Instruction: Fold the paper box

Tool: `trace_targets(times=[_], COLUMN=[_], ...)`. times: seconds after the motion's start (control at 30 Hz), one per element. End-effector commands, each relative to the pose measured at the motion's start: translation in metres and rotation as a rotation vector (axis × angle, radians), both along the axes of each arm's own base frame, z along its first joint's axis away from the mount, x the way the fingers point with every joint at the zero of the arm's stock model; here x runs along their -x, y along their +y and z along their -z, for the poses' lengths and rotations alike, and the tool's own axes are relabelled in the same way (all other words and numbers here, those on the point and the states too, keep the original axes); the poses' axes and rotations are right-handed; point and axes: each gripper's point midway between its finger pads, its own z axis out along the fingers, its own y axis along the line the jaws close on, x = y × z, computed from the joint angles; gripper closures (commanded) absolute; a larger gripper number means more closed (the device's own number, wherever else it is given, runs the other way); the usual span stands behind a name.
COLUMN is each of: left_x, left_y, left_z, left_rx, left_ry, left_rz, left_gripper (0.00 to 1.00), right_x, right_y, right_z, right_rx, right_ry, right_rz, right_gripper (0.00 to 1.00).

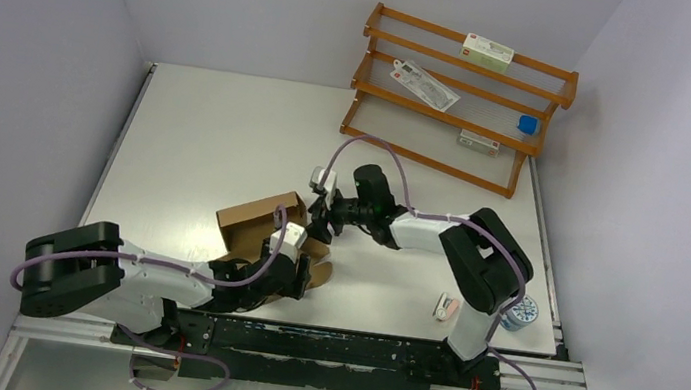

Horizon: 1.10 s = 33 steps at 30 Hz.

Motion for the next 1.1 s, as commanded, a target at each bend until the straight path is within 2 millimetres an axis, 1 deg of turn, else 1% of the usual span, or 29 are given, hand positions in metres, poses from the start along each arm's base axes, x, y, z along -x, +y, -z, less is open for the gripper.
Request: trace_targets(times=[0.0,0.2,0.3,0.43,0.57,0.63,0.8,0.9,1.0,1.07], left_x=[0.028,0.036,0.038,0.041,0.043,0.044,0.044,0.046,0.048,0.048], left_y=[0.006,0.002,0.001,-0.001,-0.003,-0.004,-0.007,-0.011,-0.014,-0.015], left_z=[0.024,0.024,0.025,0.024,0.022,0.019,0.008,0.001,-0.005,-0.009], left_rx=[-0.034,-0.015,-0.02,-0.013,-0.007,0.0,0.022,0.051,0.079,0.092], left_ry=[0.089,0.083,0.081,0.077,0.071,0.063,0.05,0.048,0.048,0.046], left_rz=[0.1,0.139,0.146,0.164,0.179,0.183,0.194,0.21,0.223,0.227], left_gripper=[0.35,0.37,0.37,0.37,0.38,0.38,0.38,0.38,0.38,0.38], right_x=[-0.004,-0.01,-0.013,-0.013,-0.013,-0.012,-0.014,-0.017,-0.018,-0.018], right_y=[0.02,0.037,0.042,0.046,0.046,0.045,0.044,0.043,0.041,0.04], right_z=[-0.011,-0.007,-0.007,-0.005,-0.002,-0.001,-0.006,-0.008,-0.009,-0.01], right_rx=[-0.05,-0.049,-0.055,-0.057,-0.057,-0.058,-0.075,-0.069,-0.072,-0.073], right_ry=[-0.065,-0.116,-0.141,-0.155,-0.149,-0.146,-0.171,-0.202,-0.223,-0.229], right_rz=[-0.042,-0.014,0.009,0.018,0.022,0.032,0.077,0.114,0.137,0.146], right_gripper=[0.35,0.34,0.35,0.45,0.53,0.57,0.66,0.8,0.89,0.92])
